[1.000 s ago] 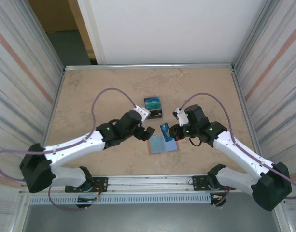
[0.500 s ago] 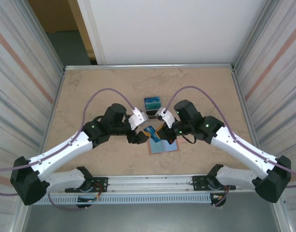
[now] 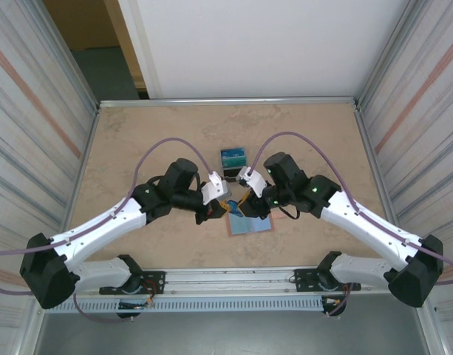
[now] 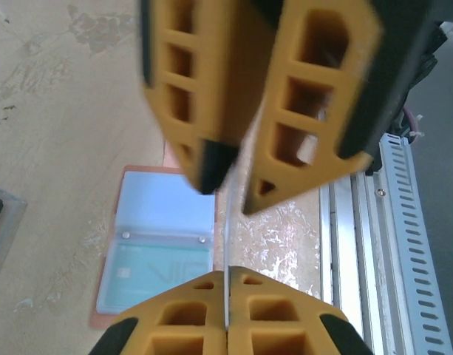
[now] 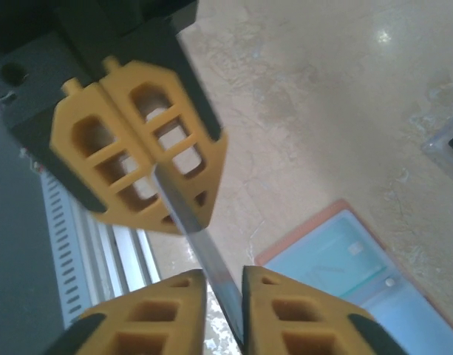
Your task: Take the credit cards out of the card holder
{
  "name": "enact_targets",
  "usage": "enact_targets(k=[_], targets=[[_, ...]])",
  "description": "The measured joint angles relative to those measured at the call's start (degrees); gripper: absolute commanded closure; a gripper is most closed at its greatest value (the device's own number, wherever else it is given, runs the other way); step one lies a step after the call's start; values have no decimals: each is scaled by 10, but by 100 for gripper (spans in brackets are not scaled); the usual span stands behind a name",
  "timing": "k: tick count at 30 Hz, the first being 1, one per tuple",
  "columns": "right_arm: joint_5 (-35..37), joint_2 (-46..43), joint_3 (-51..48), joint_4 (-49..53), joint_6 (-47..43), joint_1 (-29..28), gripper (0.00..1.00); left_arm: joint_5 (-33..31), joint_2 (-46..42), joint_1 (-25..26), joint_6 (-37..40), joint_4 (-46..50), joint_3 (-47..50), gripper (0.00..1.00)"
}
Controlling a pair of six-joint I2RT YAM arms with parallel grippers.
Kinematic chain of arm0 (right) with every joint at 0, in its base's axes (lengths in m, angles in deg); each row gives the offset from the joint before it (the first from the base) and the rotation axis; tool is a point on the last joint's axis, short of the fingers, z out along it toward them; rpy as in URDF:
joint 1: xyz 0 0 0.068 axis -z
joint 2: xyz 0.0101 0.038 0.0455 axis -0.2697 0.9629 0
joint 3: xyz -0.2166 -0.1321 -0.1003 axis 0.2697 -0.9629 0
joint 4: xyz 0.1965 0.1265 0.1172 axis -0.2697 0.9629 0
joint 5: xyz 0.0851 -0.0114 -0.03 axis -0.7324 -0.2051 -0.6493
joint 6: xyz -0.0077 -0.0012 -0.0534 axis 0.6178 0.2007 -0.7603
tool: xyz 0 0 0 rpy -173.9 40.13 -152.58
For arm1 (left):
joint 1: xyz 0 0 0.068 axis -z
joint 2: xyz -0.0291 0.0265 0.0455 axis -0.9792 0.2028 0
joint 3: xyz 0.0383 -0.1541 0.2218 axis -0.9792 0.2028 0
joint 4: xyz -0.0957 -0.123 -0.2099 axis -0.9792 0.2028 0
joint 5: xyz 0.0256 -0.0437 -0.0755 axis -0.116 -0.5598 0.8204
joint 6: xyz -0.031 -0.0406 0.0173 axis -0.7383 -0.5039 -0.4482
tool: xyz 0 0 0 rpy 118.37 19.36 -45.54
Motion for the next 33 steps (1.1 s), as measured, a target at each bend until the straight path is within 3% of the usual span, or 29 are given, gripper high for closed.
enact_targets(k=[7, 14, 23, 29, 33], targets=[[2, -66, -53, -71, 46, 43, 57, -52, -54, 0, -50, -68, 39, 100], [-7, -164, -194, -252, 178, 67, 51, -112, -160, 0, -186, -196, 133, 100], [-59, -167, -245, -427, 283, 69, 48, -91, -180, -1, -322, -318, 171, 100], [-99, -145, -245, -488, 298, 66, 61, -45, -157, -1, -367, -376, 171, 100], [-122, -141, -244, -507, 299, 62, 93, -30, -146, -1, -381, -389, 171, 100]])
